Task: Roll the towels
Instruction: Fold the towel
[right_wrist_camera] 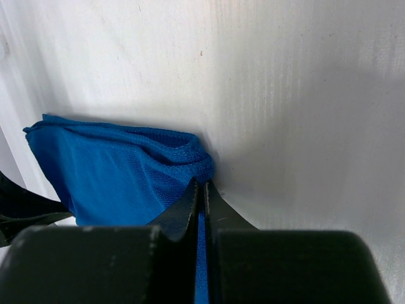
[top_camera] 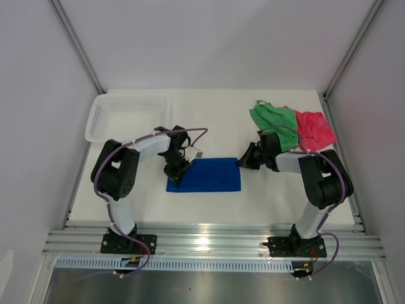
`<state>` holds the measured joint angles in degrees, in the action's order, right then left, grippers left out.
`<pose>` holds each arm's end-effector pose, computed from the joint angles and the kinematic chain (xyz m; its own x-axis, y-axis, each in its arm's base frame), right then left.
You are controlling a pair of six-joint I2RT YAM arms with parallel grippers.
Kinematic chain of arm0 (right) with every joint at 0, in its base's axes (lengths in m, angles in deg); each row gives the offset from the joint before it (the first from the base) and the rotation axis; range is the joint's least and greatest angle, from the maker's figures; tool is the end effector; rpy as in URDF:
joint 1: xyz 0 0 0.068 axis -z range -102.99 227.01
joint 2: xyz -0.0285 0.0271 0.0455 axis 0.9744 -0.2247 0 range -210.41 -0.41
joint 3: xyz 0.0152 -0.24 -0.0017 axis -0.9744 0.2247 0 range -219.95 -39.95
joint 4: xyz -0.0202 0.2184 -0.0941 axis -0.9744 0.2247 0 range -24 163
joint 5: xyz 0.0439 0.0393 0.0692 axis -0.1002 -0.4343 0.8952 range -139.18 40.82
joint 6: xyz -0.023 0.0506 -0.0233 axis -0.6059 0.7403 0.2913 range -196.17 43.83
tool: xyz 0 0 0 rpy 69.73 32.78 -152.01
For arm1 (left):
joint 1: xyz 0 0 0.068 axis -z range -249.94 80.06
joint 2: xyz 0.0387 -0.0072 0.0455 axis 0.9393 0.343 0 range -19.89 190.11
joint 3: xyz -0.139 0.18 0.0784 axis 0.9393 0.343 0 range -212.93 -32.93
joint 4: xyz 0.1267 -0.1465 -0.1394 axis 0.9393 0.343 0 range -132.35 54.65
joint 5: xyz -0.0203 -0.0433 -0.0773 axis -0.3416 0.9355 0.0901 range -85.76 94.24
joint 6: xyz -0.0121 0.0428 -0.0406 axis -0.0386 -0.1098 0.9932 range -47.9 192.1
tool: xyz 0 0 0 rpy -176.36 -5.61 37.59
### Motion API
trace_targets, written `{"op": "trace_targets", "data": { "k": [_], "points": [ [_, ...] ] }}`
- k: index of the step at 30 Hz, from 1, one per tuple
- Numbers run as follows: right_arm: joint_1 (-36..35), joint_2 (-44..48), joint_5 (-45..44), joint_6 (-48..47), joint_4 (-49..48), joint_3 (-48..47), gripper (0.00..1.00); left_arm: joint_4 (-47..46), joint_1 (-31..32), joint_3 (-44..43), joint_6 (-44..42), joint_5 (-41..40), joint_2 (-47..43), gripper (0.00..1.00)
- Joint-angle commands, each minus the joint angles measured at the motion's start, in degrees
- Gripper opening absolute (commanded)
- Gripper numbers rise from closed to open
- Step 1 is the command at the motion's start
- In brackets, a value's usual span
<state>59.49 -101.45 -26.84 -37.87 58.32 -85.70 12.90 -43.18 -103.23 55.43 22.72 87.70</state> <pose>0.2968 0.1115 0.1075 -0.8767 0.3244 -0.3551 0.0262 0.7695 0.6382 0.2582 -0.1461 0.1313 -0.7356 0.6757 -0.0484 0.6530 0.6883 -0.3161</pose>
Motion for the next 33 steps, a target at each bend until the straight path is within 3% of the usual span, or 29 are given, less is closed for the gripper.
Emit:
{"op": "trace_targets", "data": {
  "k": [1, 7, 11, 14, 18, 24, 28, 31, 33],
  "points": [
    [-0.15, -0.13, -2.22, -1.83, 1.88, 1.55, 0.01, 1.0, -0.66, -1.5, -1.34, 0.59, -2.91, 0.01],
    [-0.24, 1.27, -1.08, -3.58, 2.06, 0.58, 0.03, 4.17, -4.87, -1.33, -3.2, -0.29, -7.66, 0.01],
    [-1.11, 5.65, -1.08, -8.5, 5.82, -0.74, 0.23, 3.82, -5.85, 0.51, -4.25, -0.2, -8.8, 0.01],
    [-2.69, 9.88, -3.36, -13.16, 10.03, -0.21, 0.32, 3.73, -5.85, 1.57, -4.25, 0.68, -7.92, 0.01],
    [-5.24, 16.13, -3.11, -15.02, 12.16, 2.86, 0.36, 3.82, -6.11, 2.36, -4.51, 0.68, -7.13, 0.01],
    [-13.93, 17.01, -5.91, -10.89, 12.96, 7.78, 0.37, 3.82, -6.63, 2.89, -5.04, -2.04, -5.11, 0.01],
    [-15.97, 17.18, -7.84, -8.42, 11.03, 10.33, 0.36, 3.99, -6.9, 2.8, -4.96, -4.41, -2.39, 0.02],
    [-15.97, 17.8, -9.78, -8.16, 12.77, 10.16, 0.36, 3.82, -6.99, 3.33, -4.69, -6.69, -1.07, 0.09],
    [-15.36, 19.38, -9.78, -9.12, 13.48, 9.38, 0.36, 3.47, -6.99, 3.86, -4.43, -7.4, -1.33, 0.2]
  ]
}}
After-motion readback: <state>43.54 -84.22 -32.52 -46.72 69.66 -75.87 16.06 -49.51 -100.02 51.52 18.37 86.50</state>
